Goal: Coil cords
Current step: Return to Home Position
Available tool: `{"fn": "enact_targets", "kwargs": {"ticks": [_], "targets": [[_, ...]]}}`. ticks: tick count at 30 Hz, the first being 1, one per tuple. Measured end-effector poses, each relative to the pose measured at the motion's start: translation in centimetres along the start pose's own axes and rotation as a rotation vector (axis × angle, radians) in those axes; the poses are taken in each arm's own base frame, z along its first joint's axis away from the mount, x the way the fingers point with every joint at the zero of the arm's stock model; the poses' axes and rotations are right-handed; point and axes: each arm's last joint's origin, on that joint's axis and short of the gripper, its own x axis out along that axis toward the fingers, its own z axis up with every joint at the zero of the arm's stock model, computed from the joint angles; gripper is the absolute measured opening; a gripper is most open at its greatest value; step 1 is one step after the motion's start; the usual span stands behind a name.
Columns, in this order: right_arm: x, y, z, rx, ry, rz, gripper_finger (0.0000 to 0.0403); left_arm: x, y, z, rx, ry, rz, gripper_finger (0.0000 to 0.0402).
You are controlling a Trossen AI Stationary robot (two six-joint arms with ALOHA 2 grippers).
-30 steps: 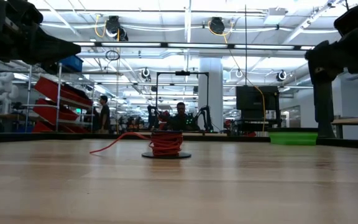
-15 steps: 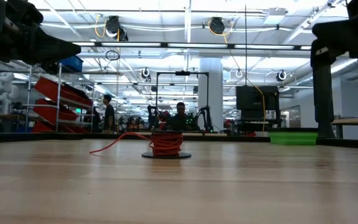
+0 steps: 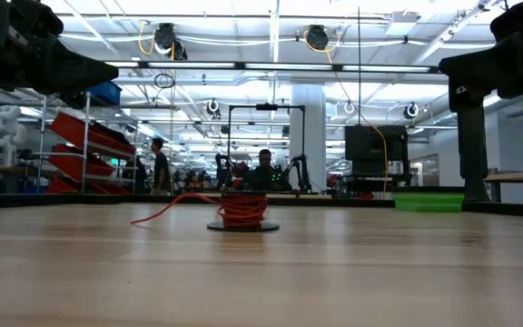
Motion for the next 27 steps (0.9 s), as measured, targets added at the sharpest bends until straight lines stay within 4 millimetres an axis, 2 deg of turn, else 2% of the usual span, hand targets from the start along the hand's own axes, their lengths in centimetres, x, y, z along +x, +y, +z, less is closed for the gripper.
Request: {"fn": "enact_targets", "kwargs": {"ticks": [19, 27], "targets": [[0.00, -0.06, -0.35, 0.006, 0.036, -0.009, 0.0000, 0.02, -0.04, -0.03, 0.003, 0.004, -0.012, 0.0011], [0.27, -0.07, -0.72, 0.010, 0.082, -0.011, 0.0000, 0.00, -0.32, -0.16, 0.053, 0.018, -0.111, 0.0011]]}}
